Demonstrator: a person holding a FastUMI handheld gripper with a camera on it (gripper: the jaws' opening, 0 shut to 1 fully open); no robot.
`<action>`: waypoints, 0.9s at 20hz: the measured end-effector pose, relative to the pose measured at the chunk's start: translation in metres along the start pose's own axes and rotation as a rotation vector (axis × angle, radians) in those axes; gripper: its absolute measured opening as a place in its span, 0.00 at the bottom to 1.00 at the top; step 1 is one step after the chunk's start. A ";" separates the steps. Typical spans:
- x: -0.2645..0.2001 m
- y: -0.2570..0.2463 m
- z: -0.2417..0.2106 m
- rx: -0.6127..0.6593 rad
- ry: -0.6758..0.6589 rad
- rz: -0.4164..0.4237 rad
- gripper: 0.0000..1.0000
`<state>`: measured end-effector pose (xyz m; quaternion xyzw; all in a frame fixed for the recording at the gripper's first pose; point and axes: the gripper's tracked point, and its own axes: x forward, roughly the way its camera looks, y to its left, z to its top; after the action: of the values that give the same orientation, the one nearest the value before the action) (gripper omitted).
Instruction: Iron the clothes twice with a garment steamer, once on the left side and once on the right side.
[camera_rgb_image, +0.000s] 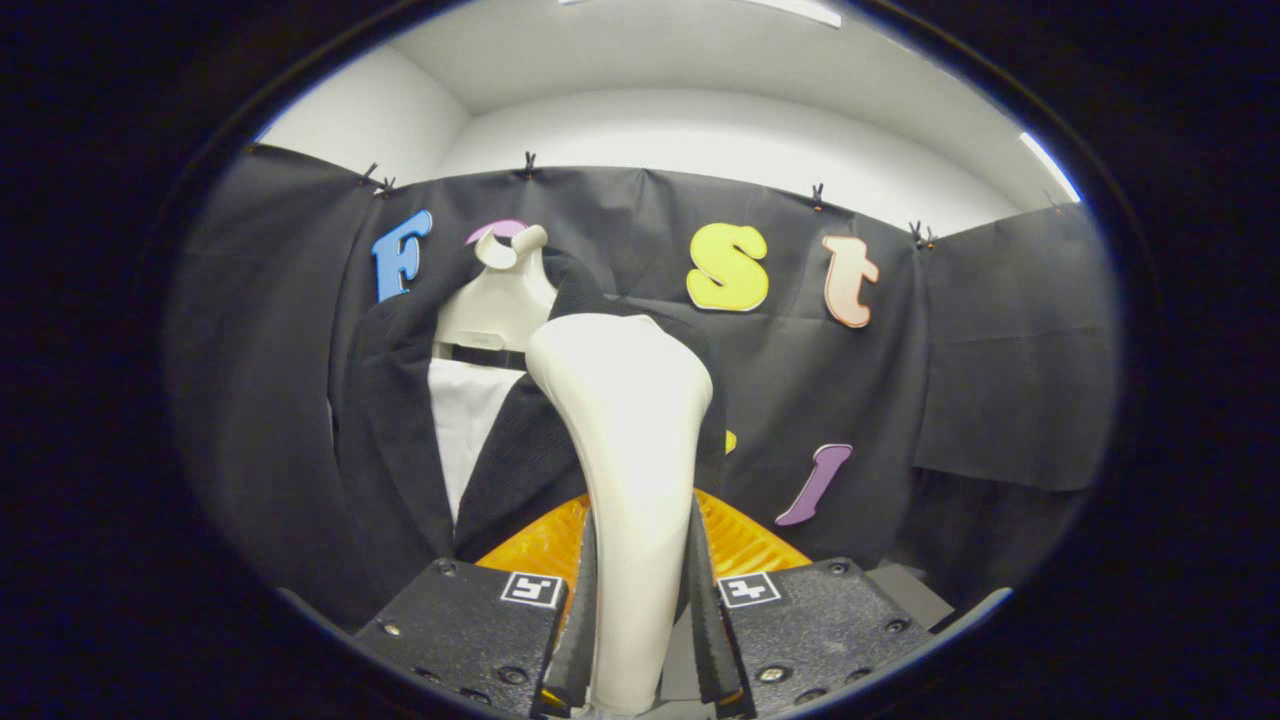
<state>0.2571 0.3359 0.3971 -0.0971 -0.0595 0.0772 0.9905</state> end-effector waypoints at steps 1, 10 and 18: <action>0.003 0.002 -0.004 -0.010 0.009 -0.004 0.43; 0.001 0.010 -0.054 -0.037 0.098 0.007 0.43; -0.010 0.005 -0.104 -0.056 0.164 0.002 0.43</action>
<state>0.2602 0.3204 0.2941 -0.1307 0.0200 0.0680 0.9889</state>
